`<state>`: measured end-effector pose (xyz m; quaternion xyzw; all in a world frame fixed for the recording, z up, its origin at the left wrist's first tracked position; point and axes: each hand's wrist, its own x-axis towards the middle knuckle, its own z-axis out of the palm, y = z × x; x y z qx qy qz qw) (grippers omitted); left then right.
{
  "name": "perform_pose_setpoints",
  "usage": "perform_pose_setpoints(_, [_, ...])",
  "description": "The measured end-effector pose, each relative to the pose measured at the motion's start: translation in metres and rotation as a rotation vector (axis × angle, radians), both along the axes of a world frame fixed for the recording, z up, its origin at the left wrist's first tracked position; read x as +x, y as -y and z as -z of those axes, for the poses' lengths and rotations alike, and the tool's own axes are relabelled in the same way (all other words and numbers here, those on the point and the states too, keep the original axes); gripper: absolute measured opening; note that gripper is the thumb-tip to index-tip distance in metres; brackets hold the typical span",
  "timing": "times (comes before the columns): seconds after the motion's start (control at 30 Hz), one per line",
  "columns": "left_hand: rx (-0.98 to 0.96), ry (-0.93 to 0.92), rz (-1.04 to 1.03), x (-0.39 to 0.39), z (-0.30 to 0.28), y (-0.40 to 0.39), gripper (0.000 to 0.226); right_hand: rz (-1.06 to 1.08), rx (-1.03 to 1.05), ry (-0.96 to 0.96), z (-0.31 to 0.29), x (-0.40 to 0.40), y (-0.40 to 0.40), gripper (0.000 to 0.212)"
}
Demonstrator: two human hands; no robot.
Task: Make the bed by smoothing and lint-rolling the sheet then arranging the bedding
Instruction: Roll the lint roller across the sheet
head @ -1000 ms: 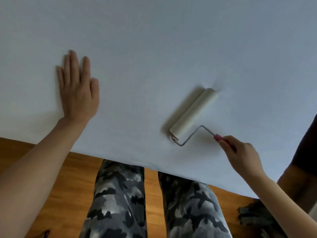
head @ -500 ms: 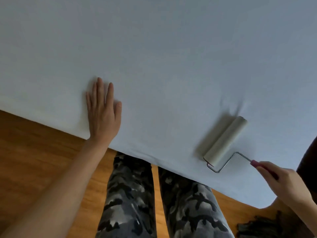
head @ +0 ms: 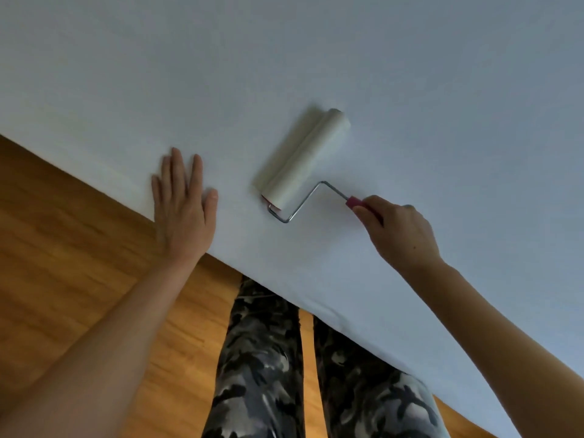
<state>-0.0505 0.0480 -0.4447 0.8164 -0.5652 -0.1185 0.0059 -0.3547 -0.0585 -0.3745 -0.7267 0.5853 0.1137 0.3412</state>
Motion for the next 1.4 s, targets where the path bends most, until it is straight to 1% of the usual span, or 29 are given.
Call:
perform_pose_setpoints(0.1, [-0.014,0.003,0.03,0.013,0.005,0.004,0.056,-0.013,-0.017,0.049,0.011,0.06,0.023,0.037])
perform_pose_setpoints(0.2, [-0.043,-0.01,-0.001,0.018,0.009,0.007,0.057,0.015,-0.014,0.083,0.02,0.112,0.043,0.037])
perform_pose_setpoints(0.37, [-0.15,-0.012,-0.218,0.022,0.021,0.009,0.058,0.018,-0.014,0.13,0.024,0.181,0.071,0.034])
perform_pose_setpoints(0.43, [-0.179,0.001,-0.253,0.027,0.025,0.01,0.057,0.02,-0.021,0.154,0.023,0.205,0.082,0.034])
perform_pose_setpoints(0.53, [-0.165,0.011,-0.243,0.037,0.025,0.01,0.058,0.011,-0.019,0.167,0.02,0.23,0.093,0.031])
perform_pose_setpoints(0.63, [-0.136,0.007,-0.196,0.043,0.021,0.009,0.06,0.034,-0.011,0.169,0.022,0.231,0.091,0.035])
perform_pose_setpoints(0.77, [-0.123,0.004,-0.184,0.045,0.02,0.008,0.06,0.071,0.013,0.164,0.024,0.197,0.07,0.041])
perform_pose_setpoints(0.9, [-0.135,0.002,-0.203,0.045,0.021,0.007,0.061,0.092,-0.003,0.115,0.022,0.141,0.042,0.043])
perform_pose_setpoints(1.07, [-0.15,0.002,-0.25,0.041,0.024,0.004,0.061,0.107,-0.012,0.064,0.016,0.045,-0.004,0.031])
perform_pose_setpoints(1.23, [-0.168,-0.023,-0.367,0.027,0.025,0.005,0.058,0.167,0.003,-0.048,0.002,-0.069,-0.062,0.016])
perform_pose_setpoints(1.33, [-0.127,-0.062,-0.402,0.012,0.019,0.001,0.061,0.221,0.045,-0.15,-0.01,-0.126,-0.092,0.014])
perform_pose_setpoints(1.4, [-0.05,-0.098,-0.396,0.0,0.01,-0.005,0.062,0.233,0.087,-0.19,-0.019,-0.15,-0.106,0.015])
